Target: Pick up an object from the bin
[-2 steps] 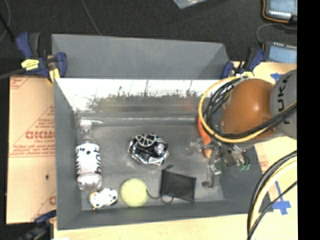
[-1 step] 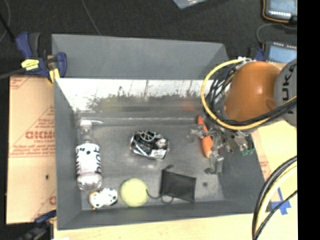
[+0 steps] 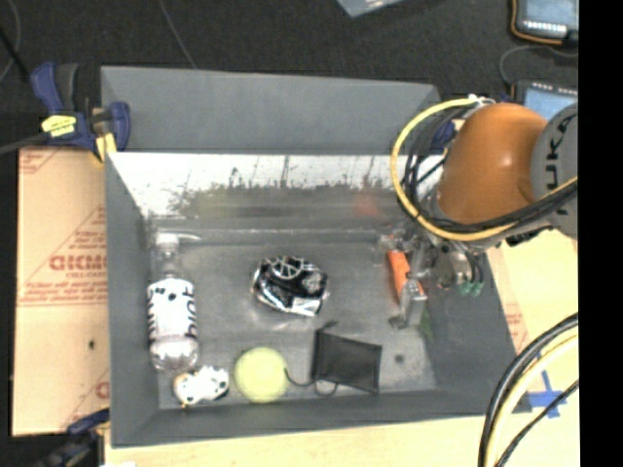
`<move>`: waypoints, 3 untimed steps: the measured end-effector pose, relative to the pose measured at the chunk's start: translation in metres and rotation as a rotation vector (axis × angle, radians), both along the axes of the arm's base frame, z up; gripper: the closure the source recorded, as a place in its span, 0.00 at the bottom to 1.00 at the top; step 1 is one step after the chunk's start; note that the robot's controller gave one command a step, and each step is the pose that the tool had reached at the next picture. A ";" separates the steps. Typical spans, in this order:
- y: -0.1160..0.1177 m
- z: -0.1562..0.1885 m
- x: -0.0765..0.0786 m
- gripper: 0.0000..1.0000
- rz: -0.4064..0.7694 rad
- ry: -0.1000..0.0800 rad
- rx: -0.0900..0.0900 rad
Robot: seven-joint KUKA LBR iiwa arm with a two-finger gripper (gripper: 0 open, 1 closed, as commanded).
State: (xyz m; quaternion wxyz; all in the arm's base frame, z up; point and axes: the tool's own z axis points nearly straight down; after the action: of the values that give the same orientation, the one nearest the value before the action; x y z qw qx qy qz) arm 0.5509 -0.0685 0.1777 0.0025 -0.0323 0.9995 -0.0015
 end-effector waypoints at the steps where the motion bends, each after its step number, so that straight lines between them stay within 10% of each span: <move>1: 0.013 -0.003 0.015 0.00 0.087 -0.004 -0.002; 2: 0.027 0.015 0.026 0.00 0.225 -0.001 -0.002; 3: 0.045 -0.019 0.026 0.00 0.023 -0.016 -0.001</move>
Offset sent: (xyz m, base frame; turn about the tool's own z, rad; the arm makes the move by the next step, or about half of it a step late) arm 0.0385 0.0457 0.0439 -0.0114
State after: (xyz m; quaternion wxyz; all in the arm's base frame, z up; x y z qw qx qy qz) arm 0.5773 -0.0230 0.1586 0.0105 -0.0440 0.9990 -0.0022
